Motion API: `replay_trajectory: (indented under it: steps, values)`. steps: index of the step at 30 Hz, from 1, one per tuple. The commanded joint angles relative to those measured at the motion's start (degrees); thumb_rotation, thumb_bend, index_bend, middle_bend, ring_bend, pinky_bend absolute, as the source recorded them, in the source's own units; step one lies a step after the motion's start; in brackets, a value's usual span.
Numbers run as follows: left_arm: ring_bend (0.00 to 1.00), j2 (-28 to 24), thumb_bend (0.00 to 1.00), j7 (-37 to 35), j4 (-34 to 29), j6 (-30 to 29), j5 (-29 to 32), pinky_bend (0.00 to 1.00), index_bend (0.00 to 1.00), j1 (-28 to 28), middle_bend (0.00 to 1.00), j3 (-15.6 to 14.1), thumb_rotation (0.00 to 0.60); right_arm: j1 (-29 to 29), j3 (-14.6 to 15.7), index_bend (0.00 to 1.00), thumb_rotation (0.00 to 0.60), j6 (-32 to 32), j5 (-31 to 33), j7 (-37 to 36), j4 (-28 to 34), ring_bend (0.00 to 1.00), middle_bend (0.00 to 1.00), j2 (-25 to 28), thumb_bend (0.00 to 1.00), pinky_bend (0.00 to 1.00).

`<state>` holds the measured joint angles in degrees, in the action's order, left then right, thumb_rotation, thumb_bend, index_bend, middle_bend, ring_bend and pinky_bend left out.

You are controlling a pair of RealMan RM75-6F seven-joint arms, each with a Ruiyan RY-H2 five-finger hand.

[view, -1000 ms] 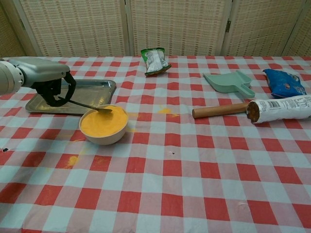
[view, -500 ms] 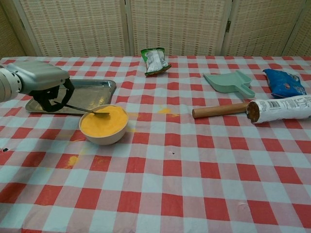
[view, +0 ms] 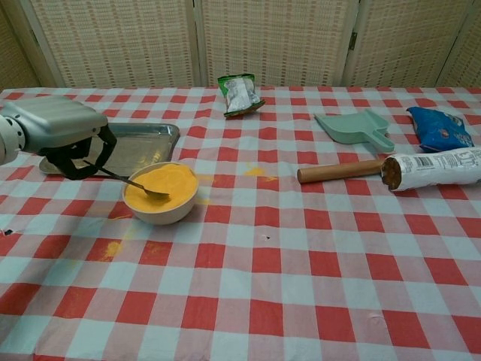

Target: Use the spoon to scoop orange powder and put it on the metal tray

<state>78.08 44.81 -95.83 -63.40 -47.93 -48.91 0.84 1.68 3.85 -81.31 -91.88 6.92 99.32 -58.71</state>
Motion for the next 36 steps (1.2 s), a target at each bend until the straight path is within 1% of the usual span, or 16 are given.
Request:
replay_trajectory:
  steps: [1, 4, 8, 13, 17, 22, 28, 36]
  values:
    - [1.00, -1.3, 0.61, -1.5, -1.6, -0.8, -1.0, 1.00, 1.00, 0.7, 1.00, 1.1, 0.600, -0.1, 0.1, 0.00, 0.600, -0.2, -0.2, -0.2, 0.0, 0.00, 0.00, 0.1, 0.10, 0.00]
    - [1.00, -2.8, 0.61, -2.1, -3.6, -0.4, -0.4, 1.00, 1.00, 1.1, 1.00, 1.4, 0.600, -0.2, 0.1, 0.00, 0.600, -0.3, -0.4, -0.3, 0.0, 0.00, 0.00, 0.1, 0.10, 0.00]
    - [1.00, -3.9, 0.61, -0.5, -5.2, -0.3, 0.0, 1.00, 1.00, 1.2, 1.00, 0.8, 0.600, -0.2, 0.2, 0.00, 0.600, -0.3, -0.7, -0.4, 0.0, 0.00, 0.00, 0.2, 0.10, 0.00]
    - [1.00, -3.5, 0.61, 2.0, -5.1, 0.2, 1.2, 1.00, 1.00, 1.1, 1.00, -0.2, 0.600, -0.2, 0.2, 0.00, 0.600, -0.5, -0.8, -0.4, 0.0, 0.00, 0.00, 0.2, 0.10, 0.00]
    - [1.00, -2.5, 0.61, 4.1, -4.4, -0.3, 0.7, 1.00, 1.00, 0.9, 1.00, -0.8, 0.600, -0.2, 0.2, 0.00, 0.600, -0.3, -0.7, -0.4, -0.1, 0.00, 0.00, 0.1, 0.10, 0.00]
    - [1.00, -1.4, 0.61, 5.4, -4.0, -0.4, 0.9, 1.00, 1.00, 0.7, 1.00, -0.8, 0.600, -0.1, 0.1, 0.00, 0.600, -0.3, -0.5, -0.6, -0.3, 0.00, 0.00, 0.2, 0.10, 0.00]
    - [1.00, 0.2, 0.61, 6.5, -2.0, 0.2, 1.9, 1.00, 1.00, 0.1, 1.00, -0.3, 0.600, -0.2, 0.1, 0.00, 0.600, -0.6, -0.6, -0.5, -0.3, 0.00, 0.00, 0.2, 0.10, 0.00]
    - [1.00, 1.5, 0.61, 5.1, 1.6, 2.5, 4.4, 1.00, 1.00, -0.9, 1.00, 1.6, 0.600, 0.0, -0.3, 0.00, 0.600, 0.2, 0.6, -0.3, -0.4, 0.00, 0.00, 0.1, 0.11, 0.00]
